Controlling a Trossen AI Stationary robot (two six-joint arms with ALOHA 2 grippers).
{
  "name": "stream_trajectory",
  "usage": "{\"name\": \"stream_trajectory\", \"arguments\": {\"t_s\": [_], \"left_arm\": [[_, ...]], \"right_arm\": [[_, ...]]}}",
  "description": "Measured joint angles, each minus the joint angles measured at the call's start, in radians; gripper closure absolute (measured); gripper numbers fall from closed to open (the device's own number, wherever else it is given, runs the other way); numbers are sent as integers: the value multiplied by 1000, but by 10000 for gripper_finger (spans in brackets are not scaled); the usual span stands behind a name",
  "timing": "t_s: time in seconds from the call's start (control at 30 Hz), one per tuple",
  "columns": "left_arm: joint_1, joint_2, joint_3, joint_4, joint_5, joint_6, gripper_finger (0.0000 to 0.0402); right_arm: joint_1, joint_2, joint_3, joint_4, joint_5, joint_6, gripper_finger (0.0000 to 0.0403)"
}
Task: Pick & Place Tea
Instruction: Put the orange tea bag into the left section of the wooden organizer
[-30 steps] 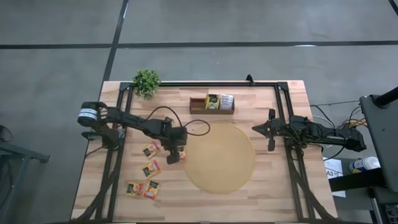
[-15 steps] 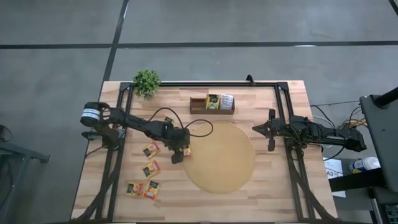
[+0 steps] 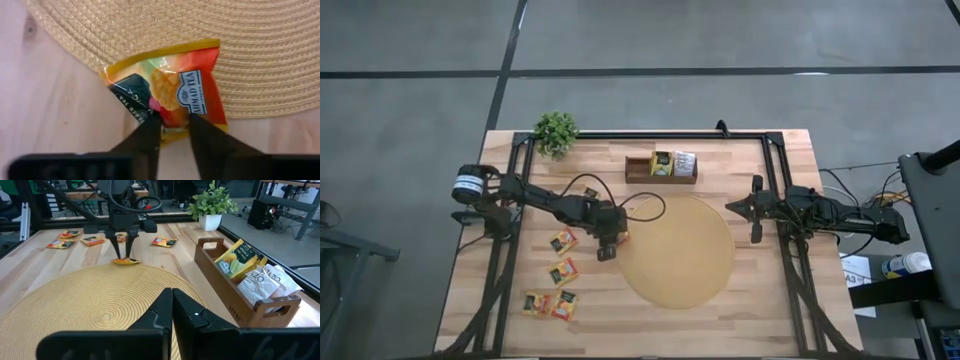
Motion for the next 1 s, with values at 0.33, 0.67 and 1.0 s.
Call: {"name": "stream_trajectory", "arguments": {"t_s": [0.33, 0.67, 1.0], "left_arm": [[-1, -102, 51, -169, -123, 54, 399], [22, -255, 87, -262, -435, 278, 401], [149, -231, 188, -174, -496, 451, 401]], "right_arm": [[0, 0, 0, 0, 0, 0, 394], [0, 0, 0, 0, 0, 0, 394], [0, 0, 0, 0, 0, 0, 394]]}}
